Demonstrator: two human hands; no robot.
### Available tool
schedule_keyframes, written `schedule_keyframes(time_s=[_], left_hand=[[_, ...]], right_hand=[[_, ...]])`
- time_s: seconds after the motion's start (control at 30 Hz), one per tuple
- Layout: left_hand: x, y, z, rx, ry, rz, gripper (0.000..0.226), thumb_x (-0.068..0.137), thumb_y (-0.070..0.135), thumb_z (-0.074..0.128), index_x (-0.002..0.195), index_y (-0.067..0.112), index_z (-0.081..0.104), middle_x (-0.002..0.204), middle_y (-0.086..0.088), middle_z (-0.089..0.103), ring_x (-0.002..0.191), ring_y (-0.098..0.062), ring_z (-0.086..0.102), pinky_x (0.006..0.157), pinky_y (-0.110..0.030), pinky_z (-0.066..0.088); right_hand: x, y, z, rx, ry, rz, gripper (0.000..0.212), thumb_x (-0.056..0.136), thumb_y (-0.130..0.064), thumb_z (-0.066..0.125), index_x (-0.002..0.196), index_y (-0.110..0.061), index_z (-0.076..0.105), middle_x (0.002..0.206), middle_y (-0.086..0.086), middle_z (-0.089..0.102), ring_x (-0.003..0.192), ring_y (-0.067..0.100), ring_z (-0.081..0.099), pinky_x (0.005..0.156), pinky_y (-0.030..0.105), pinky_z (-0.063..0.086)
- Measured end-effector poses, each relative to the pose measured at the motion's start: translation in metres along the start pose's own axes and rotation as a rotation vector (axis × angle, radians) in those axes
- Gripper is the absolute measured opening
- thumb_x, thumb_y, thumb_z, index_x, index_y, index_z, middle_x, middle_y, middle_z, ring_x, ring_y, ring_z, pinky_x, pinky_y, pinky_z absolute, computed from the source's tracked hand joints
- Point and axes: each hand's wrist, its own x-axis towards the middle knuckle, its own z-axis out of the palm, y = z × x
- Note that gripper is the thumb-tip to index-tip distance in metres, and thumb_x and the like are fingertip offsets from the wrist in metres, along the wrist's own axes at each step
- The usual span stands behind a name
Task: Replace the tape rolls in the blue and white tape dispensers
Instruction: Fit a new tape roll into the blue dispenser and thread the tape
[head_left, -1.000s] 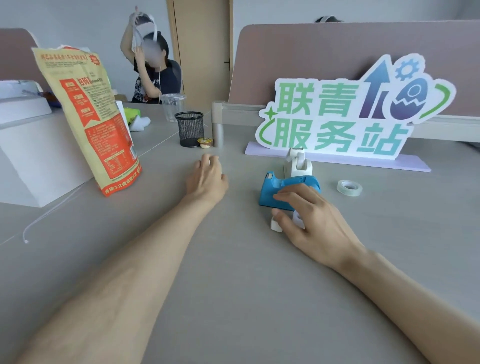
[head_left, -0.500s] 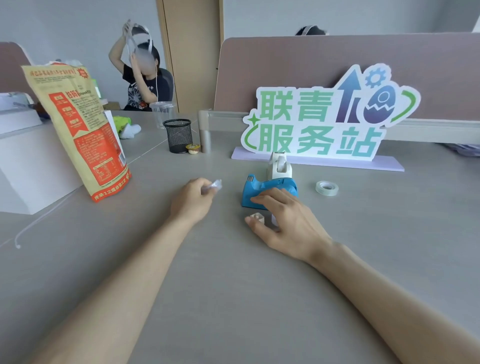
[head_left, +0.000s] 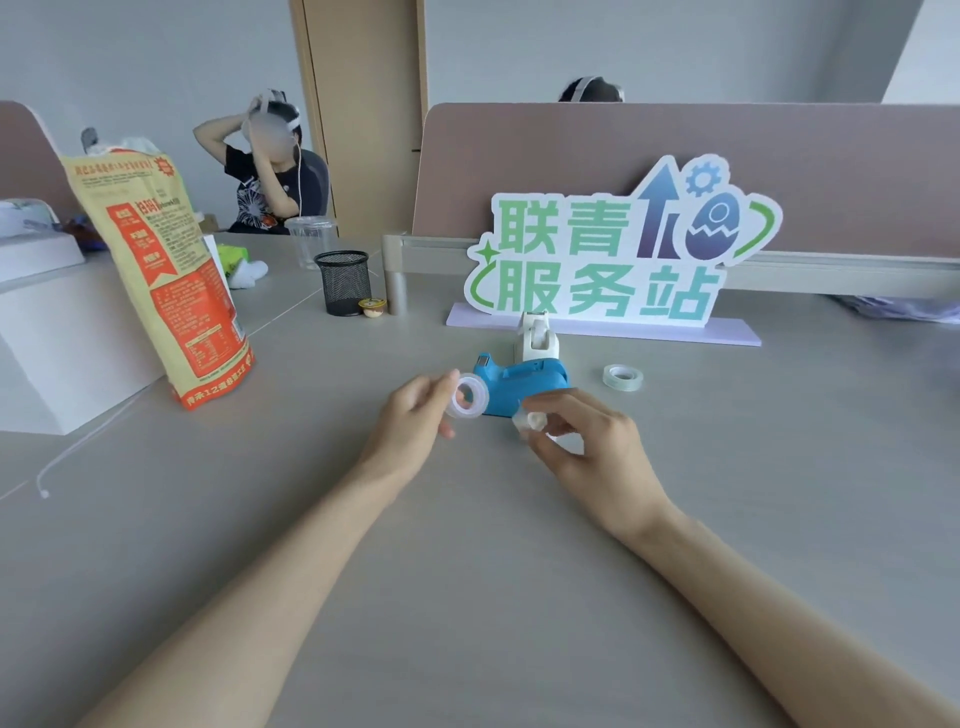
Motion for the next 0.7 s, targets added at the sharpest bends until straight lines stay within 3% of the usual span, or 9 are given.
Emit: schedule_keyframes(time_s=[0.17,0.33,0.5,0.7], left_hand=[[-0.011,0.011,0.022,-0.096,-0.089,-0.003,0.028,0.096,0.036,0.050,0.100,0.011,0.063,0.085,0.006,0.064,0.071,-0.005,0.059,0.061,-0.026,0.044],[-0.015,0.016,0.028,-0.217,-0.136,-0.035,0.025,0.096,0.032,0.052,0.103,0.012,0.066,0.095,0.004,0.069,0.082,-0.011,0.063,0.060,-0.028,0.046],[-0.022,0.019,0.032,-0.231,-0.205,-0.036,0.026,0.096,0.031,0.051,0.106,0.011,0.064,0.095,0.006,0.072,0.082,-0.007,0.067,0.063,-0.029,0.049],[-0.025,0.022,0.032,-0.208,-0.224,-0.021,0.025,0.097,0.029,0.052,0.107,0.009,0.064,0.093,0.007,0.072,0.085,-0.004,0.069,0.065,-0.028,0.051]], right_hand=[[0.006,-0.008,-0.006,0.183,0.080,0.242,0.025,0.079,-0.003,0.074,0.094,-0.021,0.066,0.089,-0.013,0.061,0.084,-0.004,0.063,0.071,-0.001,0.042],[0.006,-0.007,-0.004,0.185,0.077,0.240,0.024,0.078,-0.006,0.075,0.090,-0.024,0.065,0.088,-0.011,0.063,0.085,0.000,0.064,0.072,0.002,0.044],[0.006,-0.003,-0.003,0.163,0.111,0.225,0.013,0.077,-0.010,0.076,0.085,-0.015,0.067,0.091,-0.002,0.070,0.085,0.008,0.064,0.077,0.013,0.050],[0.005,-0.002,-0.001,0.139,0.106,0.193,0.014,0.077,-0.006,0.075,0.083,-0.017,0.069,0.089,-0.004,0.068,0.085,0.007,0.063,0.074,0.008,0.047]])
